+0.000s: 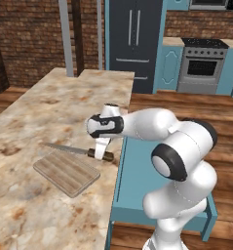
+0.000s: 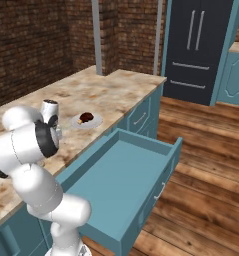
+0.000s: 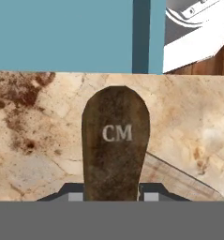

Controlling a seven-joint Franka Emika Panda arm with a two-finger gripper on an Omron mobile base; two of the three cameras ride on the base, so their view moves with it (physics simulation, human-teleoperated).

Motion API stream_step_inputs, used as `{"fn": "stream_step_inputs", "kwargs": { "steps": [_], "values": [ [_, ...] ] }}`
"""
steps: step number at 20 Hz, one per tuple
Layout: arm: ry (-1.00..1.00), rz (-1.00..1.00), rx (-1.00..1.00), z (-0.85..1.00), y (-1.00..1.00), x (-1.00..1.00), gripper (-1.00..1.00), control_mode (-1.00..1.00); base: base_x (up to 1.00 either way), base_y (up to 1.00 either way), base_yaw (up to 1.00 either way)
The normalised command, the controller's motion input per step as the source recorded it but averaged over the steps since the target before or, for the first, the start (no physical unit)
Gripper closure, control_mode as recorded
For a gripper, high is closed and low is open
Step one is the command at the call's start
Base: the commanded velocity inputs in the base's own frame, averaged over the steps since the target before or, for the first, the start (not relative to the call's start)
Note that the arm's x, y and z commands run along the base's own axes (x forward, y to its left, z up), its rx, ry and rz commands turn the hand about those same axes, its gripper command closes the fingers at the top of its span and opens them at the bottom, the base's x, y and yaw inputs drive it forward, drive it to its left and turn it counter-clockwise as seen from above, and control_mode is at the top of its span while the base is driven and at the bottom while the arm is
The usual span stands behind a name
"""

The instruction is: Pick up the knife from the drawer and place it on the cutting board. Then place the meat from the plate to the cutting board.

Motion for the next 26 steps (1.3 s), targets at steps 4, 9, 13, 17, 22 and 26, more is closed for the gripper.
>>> {"fn": "stream_step_inputs", "kwargs": {
  "steps": [4,9,13,17,22,26],
  "values": [
    [-0.01,-0.12,-0.03,0.0,0.59,0.0,1.0,-1.0,0.0,0.0,0.0],
    [0.0,-0.09,-0.02,0.0,0.46,0.0,1.0,-1.0,0.0,0.0,0.0],
    [0.0,-0.06,-0.01,-0.09,0.35,0.0,1.0,-1.0,0.0,0.0,0.0],
    [0.0,-0.05,-0.05,-0.15,0.35,0.0,1.0,-1.0,0.0,0.0,0.0],
    [0.0,-0.02,-0.03,-0.03,0.16,0.06,1.0,-1.0,0.0,0.0,0.0],
    [0.0,-0.02,-0.07,-0.14,0.28,0.03,1.0,-1.0,0.0,0.0,0.0]
  ]
}}
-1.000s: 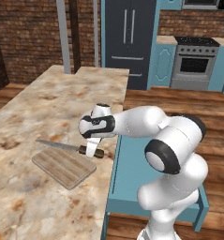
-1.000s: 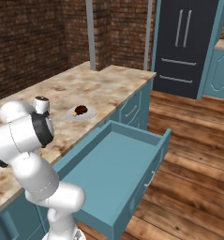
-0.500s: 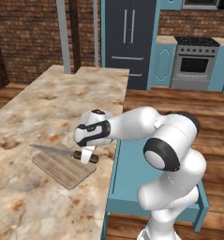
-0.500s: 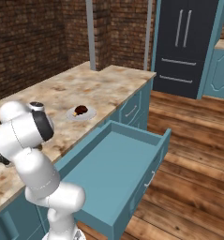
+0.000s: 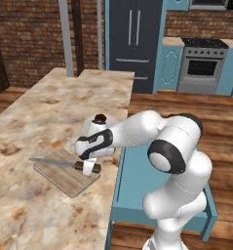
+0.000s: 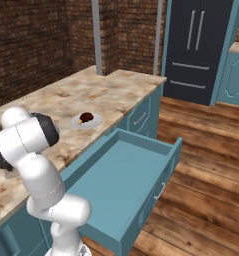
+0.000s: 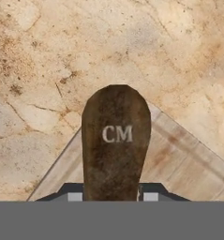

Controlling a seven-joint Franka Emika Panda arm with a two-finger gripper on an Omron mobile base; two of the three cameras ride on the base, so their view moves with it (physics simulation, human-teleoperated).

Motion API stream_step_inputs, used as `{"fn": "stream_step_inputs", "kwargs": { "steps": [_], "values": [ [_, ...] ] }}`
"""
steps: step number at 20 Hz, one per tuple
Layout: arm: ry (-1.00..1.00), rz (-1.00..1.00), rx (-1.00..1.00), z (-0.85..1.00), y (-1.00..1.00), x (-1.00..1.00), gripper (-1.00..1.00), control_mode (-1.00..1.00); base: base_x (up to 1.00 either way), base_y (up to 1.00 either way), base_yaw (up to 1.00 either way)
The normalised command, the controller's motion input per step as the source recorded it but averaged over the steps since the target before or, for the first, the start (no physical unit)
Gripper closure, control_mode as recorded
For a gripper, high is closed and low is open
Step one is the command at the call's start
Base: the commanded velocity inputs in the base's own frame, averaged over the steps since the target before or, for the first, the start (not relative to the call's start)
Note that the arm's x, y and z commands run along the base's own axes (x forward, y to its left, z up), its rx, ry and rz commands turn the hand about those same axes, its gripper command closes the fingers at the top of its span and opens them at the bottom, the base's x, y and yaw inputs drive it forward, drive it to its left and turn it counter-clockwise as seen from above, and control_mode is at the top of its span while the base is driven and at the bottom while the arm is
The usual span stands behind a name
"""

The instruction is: Pick up the knife from the drawer and place it on the cutting board. Then place the meat from the plate to the cutting board.

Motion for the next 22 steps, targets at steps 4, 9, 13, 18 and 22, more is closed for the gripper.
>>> {"fn": "stream_step_inputs", "kwargs": {
  "steps": [4,9,13,18,22],
  "values": [
    [0.0,-0.03,-0.07,-0.21,0.28,0.01,1.0,-1.0,0.0,0.0,0.0],
    [0.0,-0.01,-0.04,-0.17,0.14,0.1,1.0,-1.0,0.0,0.0,0.0],
    [0.0,-0.03,-0.02,-0.11,0.16,0.05,-1.0,-1.0,0.0,0.0,0.0],
    [0.01,-0.09,0.0,0.42,0.0,-0.19,-1.0,-1.0,0.0,0.0,0.0],
    [0.0,-0.08,0.0,0.65,0.0,-0.24,-1.0,-1.0,0.0,0.0,0.0]
  ]
}}
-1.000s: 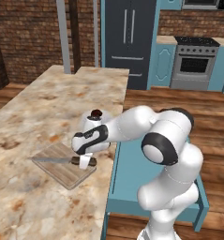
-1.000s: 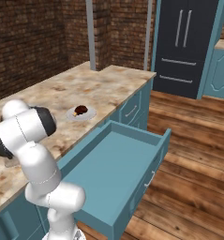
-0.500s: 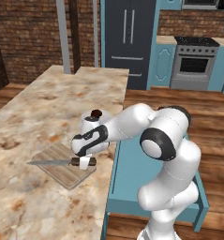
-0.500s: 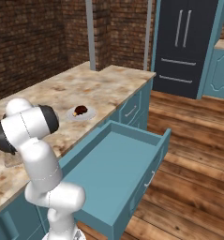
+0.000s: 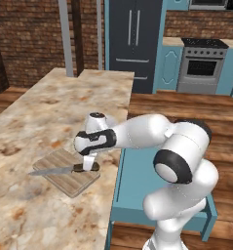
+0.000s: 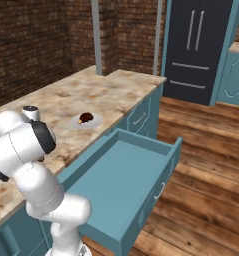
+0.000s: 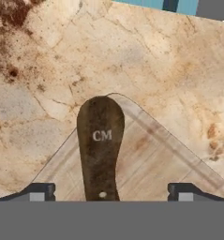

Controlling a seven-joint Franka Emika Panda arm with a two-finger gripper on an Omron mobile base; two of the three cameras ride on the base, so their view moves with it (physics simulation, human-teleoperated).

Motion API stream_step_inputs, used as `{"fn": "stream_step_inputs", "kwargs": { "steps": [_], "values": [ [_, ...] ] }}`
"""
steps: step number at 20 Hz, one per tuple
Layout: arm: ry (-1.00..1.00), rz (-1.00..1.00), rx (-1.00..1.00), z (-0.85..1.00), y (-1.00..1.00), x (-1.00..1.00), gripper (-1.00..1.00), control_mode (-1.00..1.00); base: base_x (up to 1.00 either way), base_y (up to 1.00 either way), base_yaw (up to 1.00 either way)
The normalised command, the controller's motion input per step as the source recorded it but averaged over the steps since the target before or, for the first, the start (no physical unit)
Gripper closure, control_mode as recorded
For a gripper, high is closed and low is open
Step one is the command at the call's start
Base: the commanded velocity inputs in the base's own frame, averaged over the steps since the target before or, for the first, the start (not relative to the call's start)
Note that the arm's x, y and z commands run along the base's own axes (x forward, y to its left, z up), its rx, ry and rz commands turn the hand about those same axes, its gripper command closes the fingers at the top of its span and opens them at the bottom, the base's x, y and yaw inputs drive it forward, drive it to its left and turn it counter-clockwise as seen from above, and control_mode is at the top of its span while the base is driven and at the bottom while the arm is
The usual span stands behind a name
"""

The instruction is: Pick up the knife from the drawer and place it on the cutting board. Then place the meat from the plate to the cutting board.

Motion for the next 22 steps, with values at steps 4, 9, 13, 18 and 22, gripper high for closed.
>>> {"fn": "stream_step_inputs", "kwargs": {
  "steps": [4,9,13,18,22],
  "values": [
    [0.01,-0.15,0.0,0.67,-0.08,-0.1,-1.0,-1.0,0.0,0.0,0.0],
    [0.0,-0.31,-0.05,0.3,-0.15,0.0,-1.0,-1.0,0.0,0.0,0.0],
    [-0.04,-0.35,-0.12,0.14,-0.26,0.0,-1.0,-1.0,0.0,0.0,0.0],
    [0.0,-0.45,-0.12,0.17,-0.22,0.0,-1.0,-1.0,0.0,0.0,0.0],
    [0.11,-0.42,0.0,0.39,-0.2,0.06,-1.0,-1.0,0.0,0.0,0.0]
  ]
}}
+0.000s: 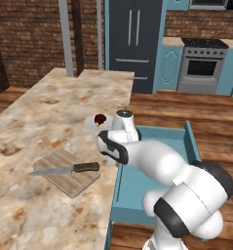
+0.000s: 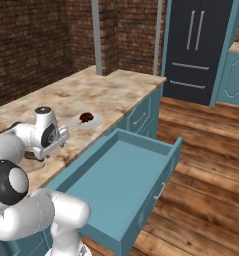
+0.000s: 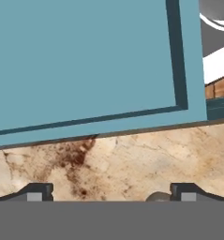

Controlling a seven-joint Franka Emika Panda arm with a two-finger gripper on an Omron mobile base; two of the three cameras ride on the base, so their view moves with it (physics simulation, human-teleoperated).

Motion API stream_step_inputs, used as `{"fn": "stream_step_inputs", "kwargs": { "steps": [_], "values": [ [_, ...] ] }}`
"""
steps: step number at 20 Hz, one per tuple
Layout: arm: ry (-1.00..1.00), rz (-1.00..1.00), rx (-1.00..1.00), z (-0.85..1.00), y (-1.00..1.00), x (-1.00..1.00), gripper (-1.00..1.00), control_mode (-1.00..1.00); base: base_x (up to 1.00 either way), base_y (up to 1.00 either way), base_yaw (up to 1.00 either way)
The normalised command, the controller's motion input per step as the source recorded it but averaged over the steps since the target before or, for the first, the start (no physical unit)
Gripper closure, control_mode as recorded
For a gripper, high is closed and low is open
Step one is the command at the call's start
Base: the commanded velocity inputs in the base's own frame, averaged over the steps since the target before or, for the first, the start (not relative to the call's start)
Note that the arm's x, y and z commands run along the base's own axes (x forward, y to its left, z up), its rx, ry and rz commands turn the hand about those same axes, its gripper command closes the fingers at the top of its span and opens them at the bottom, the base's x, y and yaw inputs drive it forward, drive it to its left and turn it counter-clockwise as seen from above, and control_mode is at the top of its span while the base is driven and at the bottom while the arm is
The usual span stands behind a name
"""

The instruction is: Pick up the knife from the drawer and place it on the cutting board. Then place the meat from the plate to the cutting board.

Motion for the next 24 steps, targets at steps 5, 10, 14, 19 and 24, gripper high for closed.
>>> {"fn": "stream_step_inputs", "kwargs": {
  "steps": [5,10,14,19,24],
  "values": [
    [0.04,-0.15,-0.01,0.58,-0.02,0.15,-1.0,-1.0,0.0,0.0,0.0],
    [-0.05,0.14,-0.07,0.66,-0.1,0.01,-1.0,-1.0,0.0,0.0,0.0],
    [-0.07,0.58,-0.07,0.36,-0.16,0.01,-1.0,-1.0,0.0,0.0,0.0],
    [-0.04,0.8,-0.07,0.09,-0.34,0.06,-1.0,-1.0,0.0,0.0,0.0],
    [-0.07,0.82,-0.08,0.01,-0.28,0.13,-1.0,-1.0,0.0,0.0,0.0]
  ]
}}
